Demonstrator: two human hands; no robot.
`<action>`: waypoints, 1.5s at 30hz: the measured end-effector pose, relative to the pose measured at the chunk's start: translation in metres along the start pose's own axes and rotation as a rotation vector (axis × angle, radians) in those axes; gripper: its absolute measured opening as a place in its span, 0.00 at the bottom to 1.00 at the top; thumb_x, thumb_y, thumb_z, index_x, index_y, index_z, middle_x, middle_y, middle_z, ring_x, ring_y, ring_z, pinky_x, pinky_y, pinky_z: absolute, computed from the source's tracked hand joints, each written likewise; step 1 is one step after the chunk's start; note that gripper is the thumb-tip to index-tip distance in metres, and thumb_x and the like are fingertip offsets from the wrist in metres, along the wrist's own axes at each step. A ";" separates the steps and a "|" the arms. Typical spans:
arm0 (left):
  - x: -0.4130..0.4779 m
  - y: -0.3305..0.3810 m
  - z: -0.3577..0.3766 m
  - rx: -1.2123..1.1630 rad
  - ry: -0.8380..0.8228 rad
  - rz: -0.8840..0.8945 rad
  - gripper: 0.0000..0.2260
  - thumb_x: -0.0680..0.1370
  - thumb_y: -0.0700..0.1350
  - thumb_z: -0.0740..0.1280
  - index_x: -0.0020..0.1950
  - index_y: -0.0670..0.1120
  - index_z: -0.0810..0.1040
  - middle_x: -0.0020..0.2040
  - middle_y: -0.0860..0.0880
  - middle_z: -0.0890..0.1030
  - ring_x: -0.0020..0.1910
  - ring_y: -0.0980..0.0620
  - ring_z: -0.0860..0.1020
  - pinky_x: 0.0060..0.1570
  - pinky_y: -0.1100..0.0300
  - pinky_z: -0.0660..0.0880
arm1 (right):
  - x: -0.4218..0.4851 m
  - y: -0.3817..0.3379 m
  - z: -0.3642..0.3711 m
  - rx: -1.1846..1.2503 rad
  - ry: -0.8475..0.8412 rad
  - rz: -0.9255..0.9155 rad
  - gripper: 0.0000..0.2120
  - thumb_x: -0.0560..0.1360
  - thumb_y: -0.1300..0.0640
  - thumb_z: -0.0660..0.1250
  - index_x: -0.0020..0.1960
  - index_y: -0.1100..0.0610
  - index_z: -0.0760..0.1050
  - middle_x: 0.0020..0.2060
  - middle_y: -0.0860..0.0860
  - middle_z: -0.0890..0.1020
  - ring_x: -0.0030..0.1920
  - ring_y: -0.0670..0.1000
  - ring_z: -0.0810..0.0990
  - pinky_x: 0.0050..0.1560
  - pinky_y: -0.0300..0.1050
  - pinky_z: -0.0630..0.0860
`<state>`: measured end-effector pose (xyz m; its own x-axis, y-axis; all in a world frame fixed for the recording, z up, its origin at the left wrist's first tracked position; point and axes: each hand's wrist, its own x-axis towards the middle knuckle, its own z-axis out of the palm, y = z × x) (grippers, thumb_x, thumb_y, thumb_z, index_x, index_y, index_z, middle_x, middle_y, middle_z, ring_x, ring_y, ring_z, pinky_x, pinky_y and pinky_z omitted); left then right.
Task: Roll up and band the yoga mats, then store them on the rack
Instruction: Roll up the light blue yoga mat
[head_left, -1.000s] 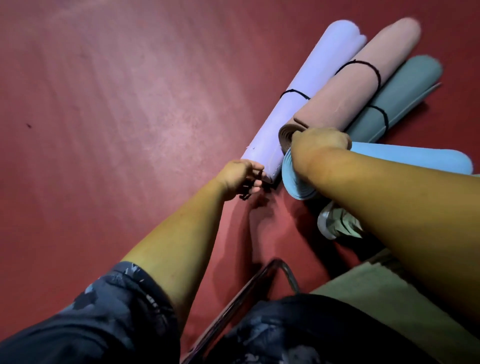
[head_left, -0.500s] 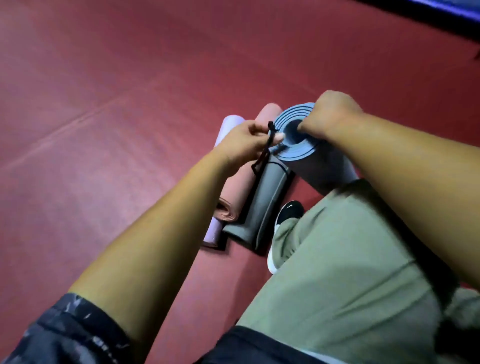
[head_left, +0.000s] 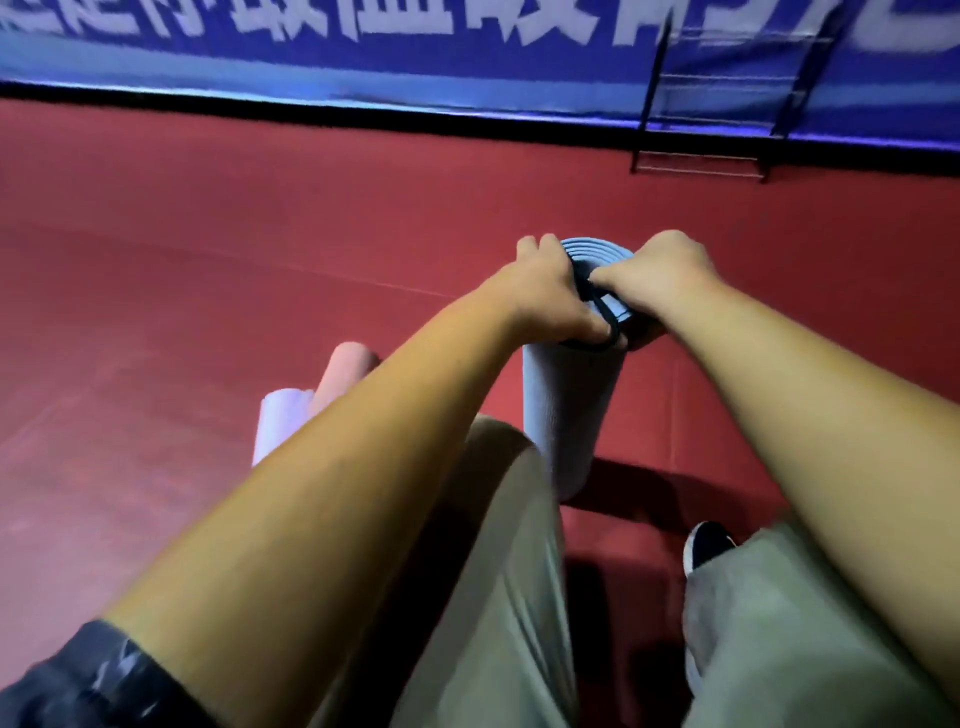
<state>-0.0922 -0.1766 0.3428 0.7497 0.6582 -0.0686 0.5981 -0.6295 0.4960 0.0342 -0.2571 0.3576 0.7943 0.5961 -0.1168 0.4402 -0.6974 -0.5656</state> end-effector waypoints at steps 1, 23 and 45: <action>0.002 0.015 0.002 0.034 0.010 0.013 0.46 0.57 0.67 0.78 0.67 0.45 0.68 0.60 0.47 0.68 0.58 0.42 0.79 0.61 0.47 0.78 | 0.005 0.008 -0.007 0.006 0.016 0.004 0.17 0.71 0.45 0.77 0.48 0.57 0.79 0.46 0.58 0.80 0.42 0.58 0.76 0.41 0.45 0.69; 0.042 0.046 0.058 -0.023 0.183 -0.118 0.44 0.63 0.73 0.74 0.68 0.47 0.66 0.67 0.50 0.70 0.65 0.37 0.72 0.57 0.47 0.71 | 0.056 0.091 0.005 0.344 0.221 -0.122 0.07 0.83 0.53 0.62 0.54 0.52 0.78 0.48 0.55 0.84 0.44 0.64 0.85 0.47 0.62 0.84; 0.134 -0.035 0.054 -1.201 -0.198 -0.439 0.18 0.82 0.54 0.72 0.64 0.42 0.84 0.57 0.45 0.83 0.52 0.47 0.83 0.48 0.54 0.84 | 0.115 0.105 0.040 0.529 -0.282 0.138 0.10 0.71 0.68 0.59 0.39 0.54 0.72 0.31 0.54 0.68 0.33 0.51 0.66 0.39 0.47 0.68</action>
<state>0.0025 -0.0888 0.2697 0.6474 0.5774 -0.4975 0.2534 0.4526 0.8550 0.1555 -0.2459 0.2518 0.6561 0.6472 -0.3883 0.0164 -0.5266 -0.8500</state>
